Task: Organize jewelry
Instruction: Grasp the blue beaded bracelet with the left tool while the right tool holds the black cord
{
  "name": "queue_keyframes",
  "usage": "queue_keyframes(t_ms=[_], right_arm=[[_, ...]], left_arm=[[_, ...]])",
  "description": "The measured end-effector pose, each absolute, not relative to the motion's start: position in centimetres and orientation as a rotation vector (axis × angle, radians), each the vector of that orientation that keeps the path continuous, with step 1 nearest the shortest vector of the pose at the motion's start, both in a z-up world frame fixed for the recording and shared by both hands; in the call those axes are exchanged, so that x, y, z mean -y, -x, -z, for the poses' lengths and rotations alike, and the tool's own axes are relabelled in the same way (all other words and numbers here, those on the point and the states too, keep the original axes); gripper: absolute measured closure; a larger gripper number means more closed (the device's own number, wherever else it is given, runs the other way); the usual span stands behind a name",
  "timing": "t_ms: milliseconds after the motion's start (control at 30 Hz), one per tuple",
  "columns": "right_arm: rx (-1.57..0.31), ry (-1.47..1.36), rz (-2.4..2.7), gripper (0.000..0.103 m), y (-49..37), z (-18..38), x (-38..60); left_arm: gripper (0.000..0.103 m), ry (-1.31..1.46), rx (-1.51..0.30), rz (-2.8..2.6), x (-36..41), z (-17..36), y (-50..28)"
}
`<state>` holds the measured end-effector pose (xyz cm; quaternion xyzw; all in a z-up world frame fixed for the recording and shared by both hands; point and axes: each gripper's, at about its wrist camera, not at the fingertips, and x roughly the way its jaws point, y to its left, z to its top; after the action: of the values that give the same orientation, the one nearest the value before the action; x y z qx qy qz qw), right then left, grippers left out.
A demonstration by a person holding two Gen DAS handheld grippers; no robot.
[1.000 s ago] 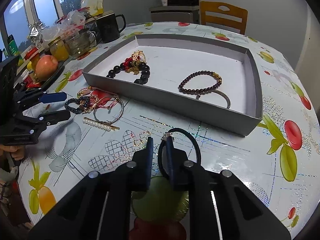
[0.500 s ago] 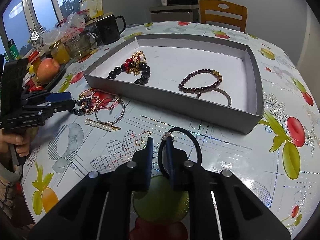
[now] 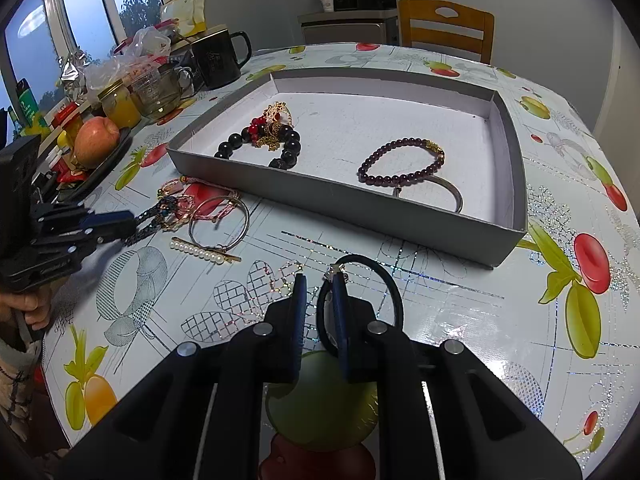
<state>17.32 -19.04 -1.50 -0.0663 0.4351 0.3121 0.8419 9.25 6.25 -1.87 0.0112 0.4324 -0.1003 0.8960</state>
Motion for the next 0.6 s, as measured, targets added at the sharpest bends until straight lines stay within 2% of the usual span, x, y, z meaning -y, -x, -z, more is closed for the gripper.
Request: queue_keyframes(t_ms=[200,367,467,533,567,600], right_arm=[[-0.919,0.140,-0.660,0.089,-17.3,1.5,19.0],[-0.919,0.140,-0.660,0.089,-17.3,1.5,19.0],[-0.920,0.138,-0.661,0.089,-17.3,1.5,19.0],[-0.920,0.138,-0.660,0.089,-17.3,1.5,19.0],[-0.919,0.139,-0.659,0.091,-17.3,1.5,19.0],[-0.919,0.140,-0.654,0.095,-17.4,1.5,19.1]], left_arm=[[0.088,-0.021,-0.906,0.225,-6.1,1.7,-9.0],[0.080,-0.058,-0.906,0.193,-5.5,1.8,-10.4],[0.080,-0.080,-0.899,0.175,-5.2,1.9,-10.7],[0.083,-0.083,-0.900,0.176,-5.1,1.9,-10.6],[0.091,-0.081,-0.901,0.178,-5.1,1.9,-10.6],[0.096,-0.074,-0.903,0.181,-5.1,1.9,-10.5]])
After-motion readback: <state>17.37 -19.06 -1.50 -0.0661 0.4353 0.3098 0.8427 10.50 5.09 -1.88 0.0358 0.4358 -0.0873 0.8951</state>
